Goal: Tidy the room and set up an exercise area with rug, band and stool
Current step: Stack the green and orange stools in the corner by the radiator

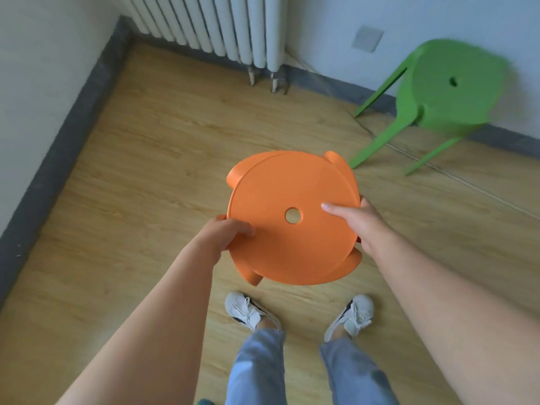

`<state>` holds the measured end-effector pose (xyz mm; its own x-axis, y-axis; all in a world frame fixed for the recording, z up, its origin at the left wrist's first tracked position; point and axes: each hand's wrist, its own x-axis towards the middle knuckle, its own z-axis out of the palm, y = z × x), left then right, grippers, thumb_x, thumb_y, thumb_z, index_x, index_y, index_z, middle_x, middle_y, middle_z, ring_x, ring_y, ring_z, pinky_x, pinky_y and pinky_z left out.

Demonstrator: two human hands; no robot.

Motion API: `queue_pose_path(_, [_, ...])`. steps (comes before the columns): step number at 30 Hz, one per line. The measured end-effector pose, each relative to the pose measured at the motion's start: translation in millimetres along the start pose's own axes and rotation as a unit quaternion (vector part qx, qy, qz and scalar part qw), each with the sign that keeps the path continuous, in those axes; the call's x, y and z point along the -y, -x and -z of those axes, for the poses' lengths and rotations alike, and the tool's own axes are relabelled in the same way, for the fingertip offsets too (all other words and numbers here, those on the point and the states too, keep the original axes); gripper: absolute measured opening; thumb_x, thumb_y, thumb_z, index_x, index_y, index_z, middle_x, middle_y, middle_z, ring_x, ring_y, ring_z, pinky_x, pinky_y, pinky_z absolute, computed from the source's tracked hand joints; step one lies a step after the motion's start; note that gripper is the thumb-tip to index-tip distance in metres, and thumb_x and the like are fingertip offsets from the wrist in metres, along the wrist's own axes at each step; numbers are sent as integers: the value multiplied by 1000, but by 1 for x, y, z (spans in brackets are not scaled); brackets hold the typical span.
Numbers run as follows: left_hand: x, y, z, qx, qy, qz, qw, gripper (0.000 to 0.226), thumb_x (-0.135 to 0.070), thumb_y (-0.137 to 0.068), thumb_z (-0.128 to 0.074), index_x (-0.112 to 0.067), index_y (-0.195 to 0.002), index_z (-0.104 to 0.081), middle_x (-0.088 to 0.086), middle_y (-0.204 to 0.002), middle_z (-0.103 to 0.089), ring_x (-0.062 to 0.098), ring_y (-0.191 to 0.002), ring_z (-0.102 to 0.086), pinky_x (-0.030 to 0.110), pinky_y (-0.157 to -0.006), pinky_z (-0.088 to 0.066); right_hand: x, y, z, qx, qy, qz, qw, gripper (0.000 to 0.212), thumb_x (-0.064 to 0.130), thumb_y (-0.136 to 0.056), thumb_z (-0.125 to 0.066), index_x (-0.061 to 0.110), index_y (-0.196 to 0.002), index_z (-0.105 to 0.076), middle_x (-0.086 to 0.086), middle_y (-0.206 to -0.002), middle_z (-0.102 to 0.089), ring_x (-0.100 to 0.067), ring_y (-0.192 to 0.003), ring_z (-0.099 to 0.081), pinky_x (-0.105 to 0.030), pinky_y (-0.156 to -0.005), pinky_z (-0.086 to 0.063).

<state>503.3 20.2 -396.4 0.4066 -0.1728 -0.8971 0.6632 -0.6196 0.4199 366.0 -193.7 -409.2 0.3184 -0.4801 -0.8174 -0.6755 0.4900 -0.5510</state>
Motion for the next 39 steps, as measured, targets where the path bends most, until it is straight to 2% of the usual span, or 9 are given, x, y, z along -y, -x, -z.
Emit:
queue_pose_path(2, [-13, 2, -43, 11, -32, -6, 999, 64, -15, -43, -69, -11, -106, -60, 8, -104, -63, 20, -87, -58, 28, -69, -47, -5, -2, 48, -10, -25, -3, 1000, 75, 28, -68, -86, 21, -132, -47, 0, -115, -63, -15, -86, -62, -30, -64, -47])
queue_pose_path(7, [-40, 8, -171, 37, -107, -11, 994, 79, -16, -44, -67, -8, -121, -56, 7, -109, -63, 19, -87, -58, 28, -66, -46, -29, -18, 169, -71, -100, -15, 992, 74, 27, -63, -88, 23, -127, -52, -2, -113, -67, -26, -97, -65, -43, -87, -51])
queue_pose_path(12, [-64, 15, -296, 60, -164, -5, 985, 54, -9, -55, -69, -10, -108, -58, 0, -86, -58, 15, -74, -53, 26, -62, -43, -53, -36, 276, -105, -171, -32, 979, 79, 31, -55, -90, 22, -124, -54, 0, -110, -68, -25, -98, -66, -47, -93, -51])
queue_pose_path(16, [-80, 11, -391, 78, -203, -15, 976, 52, -12, -47, -67, -13, -98, -62, 3, -93, -61, 18, -78, -54, 31, -76, -43, -68, -49, 366, -119, -204, -24, 971, 79, 25, -61, -88, 25, -131, -50, 2, -116, -66, -23, -104, -63, -49, -96, -48])
queue_pose_path(21, [-106, 8, -469, 87, -234, -34, 968, 37, -9, -60, -72, -14, -95, -59, 4, -99, -59, 18, -81, -55, 35, -87, -46, -61, -66, 437, -162, -221, -9, 962, 85, 21, -69, -85, 25, -140, -40, 3, -123, -59, -25, -109, -58, -47, -95, -46])
queue_pose_path(28, [-161, -6, -568, 121, -231, -46, 964, 24, -1, -76, -67, -19, -75, -53, -4, -80, -55, 11, -69, -50, 23, -63, -41, -31, -99, 515, -253, -291, -9, 923, 63, 29, -78, -77, 23, -134, -49, 0, -119, -62, -24, -103, -60, -40, -87, -47])
queue_pose_path(34, [-223, -23, -622, 146, -257, -23, 955, 33, -2, -77, -70, -12, -105, -56, 1, -90, -59, 16, -79, -56, 28, -78, -46, 13, -141, 567, -285, -292, -16, 913, 56, 22, -77, -78, 18, -128, -57, -5, -116, -67, -25, -100, -64, -37, -85, -49])
queue_pose_path(37, [-250, -34, -649, 141, -267, -23, 953, 38, -5, -78, -69, -13, -111, -53, 2, -98, -57, 20, -89, -55, 27, -70, -44, 30, -165, 589, -276, -291, -14, 916, 55, 23, -75, -79, 20, -126, -59, -4, -115, -68, -26, -101, -65, -40, -89, -51])
queue_pose_path(39, [-266, -39, -668, 141, -266, -18, 953, 36, -5, -80, -68, -14, -109, -49, -1, -87, -54, 15, -78, -53, 24, -65, -42, 39, -183, 605, -274, -291, -17, 916, 55, 22, -74, -80, 20, -126, -60, -4, -114, -69, -25, -100, -66, -39, -88, -51])
